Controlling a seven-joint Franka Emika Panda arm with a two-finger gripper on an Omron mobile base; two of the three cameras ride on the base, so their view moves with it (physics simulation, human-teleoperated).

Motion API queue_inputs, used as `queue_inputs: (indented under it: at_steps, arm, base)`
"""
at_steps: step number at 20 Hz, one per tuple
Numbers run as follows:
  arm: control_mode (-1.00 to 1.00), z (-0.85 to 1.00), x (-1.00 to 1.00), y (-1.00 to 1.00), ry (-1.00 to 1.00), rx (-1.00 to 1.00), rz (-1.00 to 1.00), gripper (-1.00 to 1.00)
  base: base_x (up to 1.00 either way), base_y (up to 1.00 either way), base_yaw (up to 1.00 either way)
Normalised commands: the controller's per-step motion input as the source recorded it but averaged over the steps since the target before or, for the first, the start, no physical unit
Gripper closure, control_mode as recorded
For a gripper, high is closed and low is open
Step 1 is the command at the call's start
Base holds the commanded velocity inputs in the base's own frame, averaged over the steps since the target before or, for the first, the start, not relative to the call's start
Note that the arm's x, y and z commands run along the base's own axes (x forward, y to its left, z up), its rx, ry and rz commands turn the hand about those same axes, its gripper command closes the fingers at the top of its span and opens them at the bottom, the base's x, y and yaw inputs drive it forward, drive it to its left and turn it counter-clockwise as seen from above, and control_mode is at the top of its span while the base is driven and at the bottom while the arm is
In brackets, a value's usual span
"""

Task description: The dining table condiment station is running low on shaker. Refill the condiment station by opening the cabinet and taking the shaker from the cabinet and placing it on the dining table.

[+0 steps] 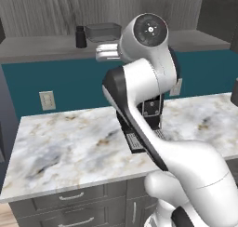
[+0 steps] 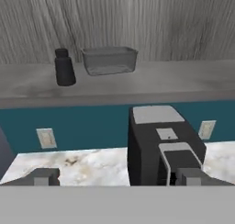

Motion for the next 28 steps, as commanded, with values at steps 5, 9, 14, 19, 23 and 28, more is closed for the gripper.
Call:
queue_inputs:
  at_steps: [5,9,14,19,23,28]
  arm:
    - [-1.0,0.05,0.12,0.16,-0.16,-0.1,-0.02,-1.0]
    - [-1.0,0.01,-0.23,0.23,-0.13,0.0,0.0,-1.0]
    - [-1.0,0.0,0.0,0.03,-0.07,0.0,0.01,-1.0]
    - [-1.0,0.0,0.0,0.0,-0.04,0.01,0.0,-1.0]
    - [-1.0,0.0,0.0,0.0,-0.02,0.02,0.01,-1.0]
    - [-1.0,0.0,0.09,0.02,0.0,0.03,0.01,-1.0]
  base:
    - [0.0,0.0,0.0]
    - [0.0,0.0,0.0]
    - [0.0,0.0,0.0]
    - [0.0,0.0,0.0]
    - [0.0,0.0,0.0]
    - [0.0,0.0,0.0]
